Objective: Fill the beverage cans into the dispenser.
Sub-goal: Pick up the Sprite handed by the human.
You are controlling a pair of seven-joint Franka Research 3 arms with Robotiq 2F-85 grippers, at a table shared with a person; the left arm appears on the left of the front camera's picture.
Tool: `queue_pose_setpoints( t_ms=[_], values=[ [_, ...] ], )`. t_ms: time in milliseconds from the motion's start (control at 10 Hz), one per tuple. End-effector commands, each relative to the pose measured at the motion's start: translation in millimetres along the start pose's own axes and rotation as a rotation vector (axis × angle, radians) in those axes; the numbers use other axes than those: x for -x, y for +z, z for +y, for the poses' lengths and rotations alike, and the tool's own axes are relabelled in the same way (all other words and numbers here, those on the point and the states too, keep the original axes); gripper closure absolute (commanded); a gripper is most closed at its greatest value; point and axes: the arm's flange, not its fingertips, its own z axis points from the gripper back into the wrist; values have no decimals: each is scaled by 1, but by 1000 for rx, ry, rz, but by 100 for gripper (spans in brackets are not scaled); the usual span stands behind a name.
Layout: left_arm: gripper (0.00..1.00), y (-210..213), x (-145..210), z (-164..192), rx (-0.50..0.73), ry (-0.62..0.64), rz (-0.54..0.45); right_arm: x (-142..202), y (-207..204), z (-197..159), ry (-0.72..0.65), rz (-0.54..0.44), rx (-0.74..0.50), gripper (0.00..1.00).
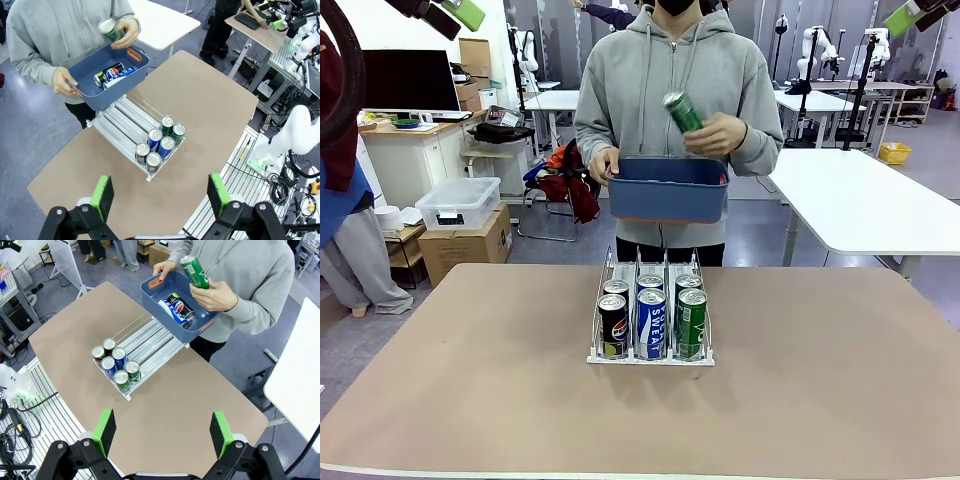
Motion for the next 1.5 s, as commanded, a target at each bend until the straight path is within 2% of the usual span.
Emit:
queue_pose_setpoints(
  t_ms=[0, 1400],
  values=[
    [0, -1, 2, 2, 1, 5, 2, 1, -1, 0, 1, 3, -1, 0],
    [0, -1, 2, 2, 1, 5, 2, 1, -1, 0, 1, 3, -1, 0]
  ],
)
